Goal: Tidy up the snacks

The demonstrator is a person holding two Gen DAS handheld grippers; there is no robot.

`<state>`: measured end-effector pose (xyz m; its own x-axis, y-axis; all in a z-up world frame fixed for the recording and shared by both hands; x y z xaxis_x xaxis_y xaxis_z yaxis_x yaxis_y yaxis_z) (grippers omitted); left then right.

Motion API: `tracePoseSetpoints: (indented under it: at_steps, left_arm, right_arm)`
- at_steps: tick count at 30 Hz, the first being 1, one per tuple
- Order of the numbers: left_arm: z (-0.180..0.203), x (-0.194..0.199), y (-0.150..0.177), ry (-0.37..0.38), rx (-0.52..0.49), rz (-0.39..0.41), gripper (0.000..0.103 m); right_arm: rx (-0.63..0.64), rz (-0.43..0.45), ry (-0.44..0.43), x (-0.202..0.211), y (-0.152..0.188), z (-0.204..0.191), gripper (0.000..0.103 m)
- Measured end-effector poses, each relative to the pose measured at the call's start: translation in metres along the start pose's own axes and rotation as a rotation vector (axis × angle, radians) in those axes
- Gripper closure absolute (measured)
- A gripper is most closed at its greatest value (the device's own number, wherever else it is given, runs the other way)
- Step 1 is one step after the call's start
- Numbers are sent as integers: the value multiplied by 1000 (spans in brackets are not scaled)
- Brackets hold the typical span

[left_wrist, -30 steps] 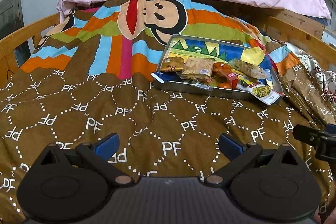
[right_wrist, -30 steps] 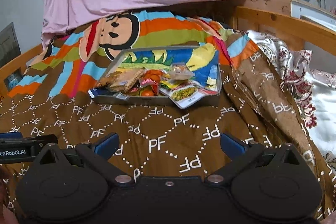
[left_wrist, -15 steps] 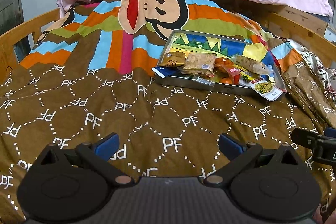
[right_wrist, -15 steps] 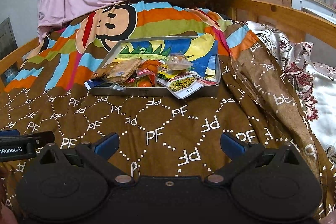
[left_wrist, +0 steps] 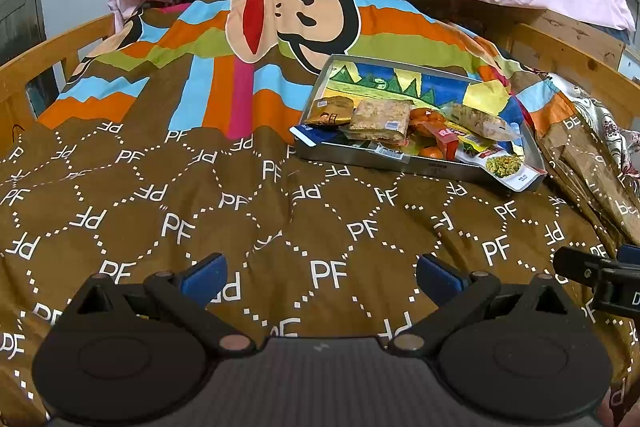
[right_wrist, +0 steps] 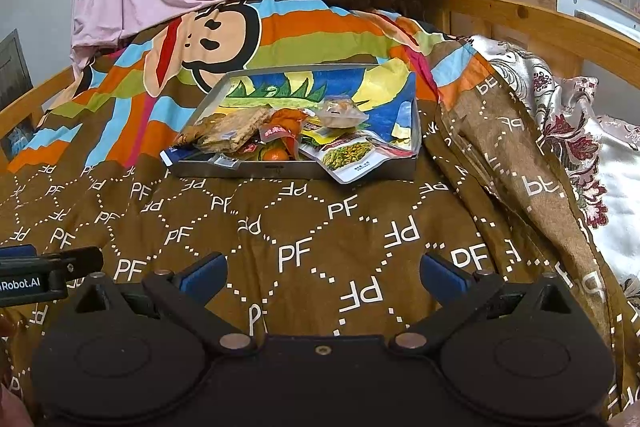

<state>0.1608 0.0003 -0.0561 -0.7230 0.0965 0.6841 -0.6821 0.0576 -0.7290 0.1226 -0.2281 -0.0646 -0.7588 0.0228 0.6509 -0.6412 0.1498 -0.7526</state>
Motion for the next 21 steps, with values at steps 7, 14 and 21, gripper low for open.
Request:
tracePoseSetpoints:
  at_steps: [7,14,21]
  left_arm:
    - [1,0,-1,0,0,-1,1]
    - [0,0,1,-11,0,-6,1]
    - [-1,-2,2,-10,6,-29,1]
  right_arm:
    - [0,-1,0,0,0,0,1]
    - [2,-4,-1,-1,1,-1,1]
    - [3,-6,-1,-1,2,-1,1]
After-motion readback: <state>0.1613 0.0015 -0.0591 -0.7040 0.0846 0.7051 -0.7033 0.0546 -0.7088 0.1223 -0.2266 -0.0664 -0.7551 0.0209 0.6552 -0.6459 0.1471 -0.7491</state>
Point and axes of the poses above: each gripper's, at about its wrist camera, not at the fingertips, and x roughly against the way its jaws point, z to its right, y to its underside, the point moved 5 cm from there along -x, roughly the way its jaws point, and after that the axes turned 1 degree about -z, right-handed, at the moved point
